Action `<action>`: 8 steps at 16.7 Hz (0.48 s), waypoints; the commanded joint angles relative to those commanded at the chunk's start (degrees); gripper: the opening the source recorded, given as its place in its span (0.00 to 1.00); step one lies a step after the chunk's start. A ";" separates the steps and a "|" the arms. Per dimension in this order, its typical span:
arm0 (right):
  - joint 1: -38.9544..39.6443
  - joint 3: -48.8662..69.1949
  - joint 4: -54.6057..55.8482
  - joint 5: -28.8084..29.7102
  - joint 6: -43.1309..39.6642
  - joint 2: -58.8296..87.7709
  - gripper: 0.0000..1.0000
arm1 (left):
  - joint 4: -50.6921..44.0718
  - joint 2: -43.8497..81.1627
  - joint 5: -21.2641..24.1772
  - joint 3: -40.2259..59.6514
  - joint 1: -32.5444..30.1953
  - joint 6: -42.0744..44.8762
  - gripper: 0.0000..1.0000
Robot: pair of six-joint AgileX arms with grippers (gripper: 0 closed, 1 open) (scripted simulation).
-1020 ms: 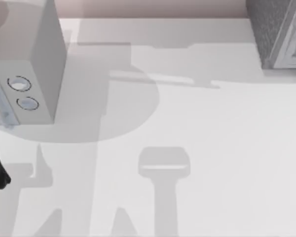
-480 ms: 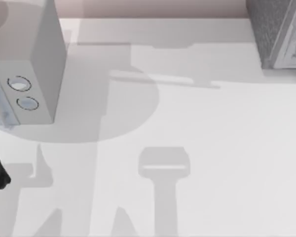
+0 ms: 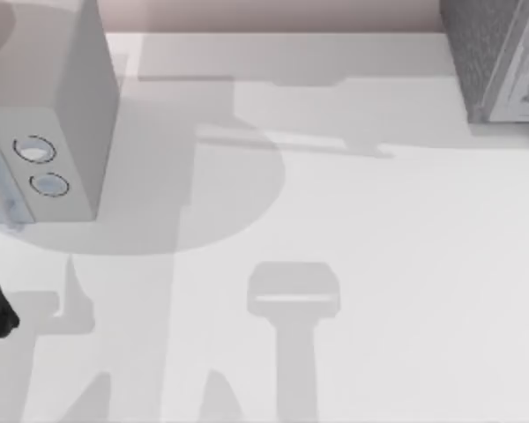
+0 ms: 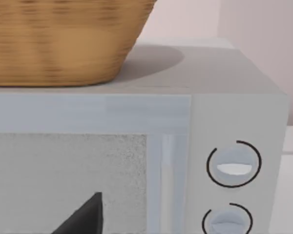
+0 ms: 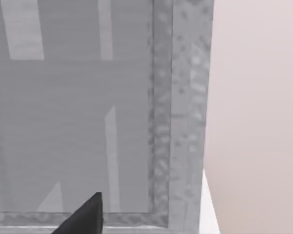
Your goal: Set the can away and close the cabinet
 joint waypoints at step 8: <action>-0.47 32.12 -36.98 -0.55 -0.01 -4.88 1.00 | 0.00 0.00 0.00 0.00 0.00 0.00 1.00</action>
